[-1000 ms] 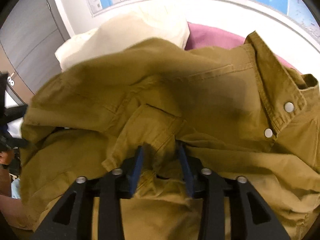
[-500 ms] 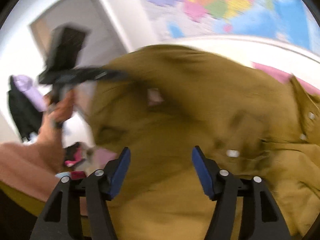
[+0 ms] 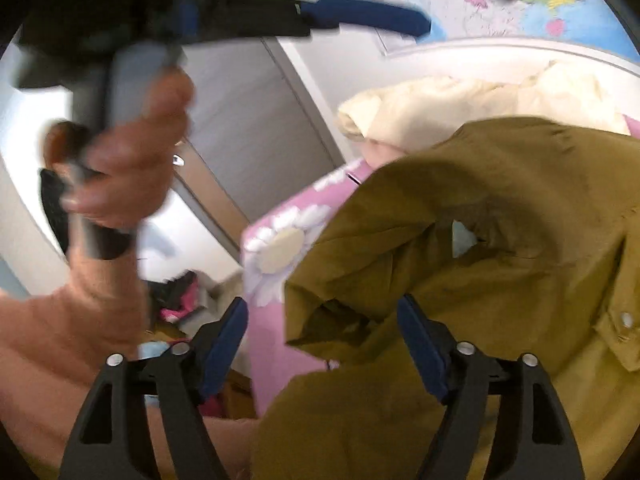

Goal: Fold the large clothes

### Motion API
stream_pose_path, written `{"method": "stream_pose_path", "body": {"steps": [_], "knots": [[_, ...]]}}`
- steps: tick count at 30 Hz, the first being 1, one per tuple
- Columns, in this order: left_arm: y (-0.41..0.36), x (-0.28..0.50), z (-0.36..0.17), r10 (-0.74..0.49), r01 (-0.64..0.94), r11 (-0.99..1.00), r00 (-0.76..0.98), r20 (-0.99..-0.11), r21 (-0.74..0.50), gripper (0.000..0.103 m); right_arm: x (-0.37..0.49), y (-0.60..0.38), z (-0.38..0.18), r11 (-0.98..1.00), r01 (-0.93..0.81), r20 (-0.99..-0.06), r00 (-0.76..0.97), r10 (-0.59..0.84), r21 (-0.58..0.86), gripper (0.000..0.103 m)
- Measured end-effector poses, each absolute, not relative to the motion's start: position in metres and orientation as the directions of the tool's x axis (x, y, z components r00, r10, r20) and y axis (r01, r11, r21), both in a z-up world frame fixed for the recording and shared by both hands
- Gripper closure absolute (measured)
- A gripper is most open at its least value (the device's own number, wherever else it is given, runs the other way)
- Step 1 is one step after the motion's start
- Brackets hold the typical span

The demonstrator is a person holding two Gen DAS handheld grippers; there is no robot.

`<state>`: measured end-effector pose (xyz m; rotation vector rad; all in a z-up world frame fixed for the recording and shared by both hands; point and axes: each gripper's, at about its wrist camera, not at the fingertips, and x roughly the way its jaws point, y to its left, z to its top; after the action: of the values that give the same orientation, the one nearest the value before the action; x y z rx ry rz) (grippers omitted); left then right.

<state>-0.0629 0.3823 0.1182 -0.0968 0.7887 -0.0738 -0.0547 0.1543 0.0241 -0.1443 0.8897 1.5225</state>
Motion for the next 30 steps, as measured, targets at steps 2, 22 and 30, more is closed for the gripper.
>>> {"method": "stream_pose_path", "body": {"steps": [2, 22, 30], "knots": [[0.396, -0.067, 0.116, -0.089, -0.009, 0.991, 0.709, -0.7, -0.136, 0.04, -0.064, 0.174, 0.013, 0.125, -0.905, -0.62, -0.172, 0.765, 0.406, 0.02], [0.463, -0.099, 0.128, -0.165, -0.043, 0.944, 0.797, -0.581, -0.326, 0.031, 0.07, 0.009, 0.113, -0.126, -0.554, -0.037, -0.274, 0.961, 0.823, 0.081], [0.388, -0.032, 0.033, -0.354, 0.126, 0.928, 0.592, -0.724, -0.351, 0.037, 0.101, -0.111, 0.012, 0.535, -0.349, -0.515, 0.156, 0.843, 0.769, 0.026]]}}
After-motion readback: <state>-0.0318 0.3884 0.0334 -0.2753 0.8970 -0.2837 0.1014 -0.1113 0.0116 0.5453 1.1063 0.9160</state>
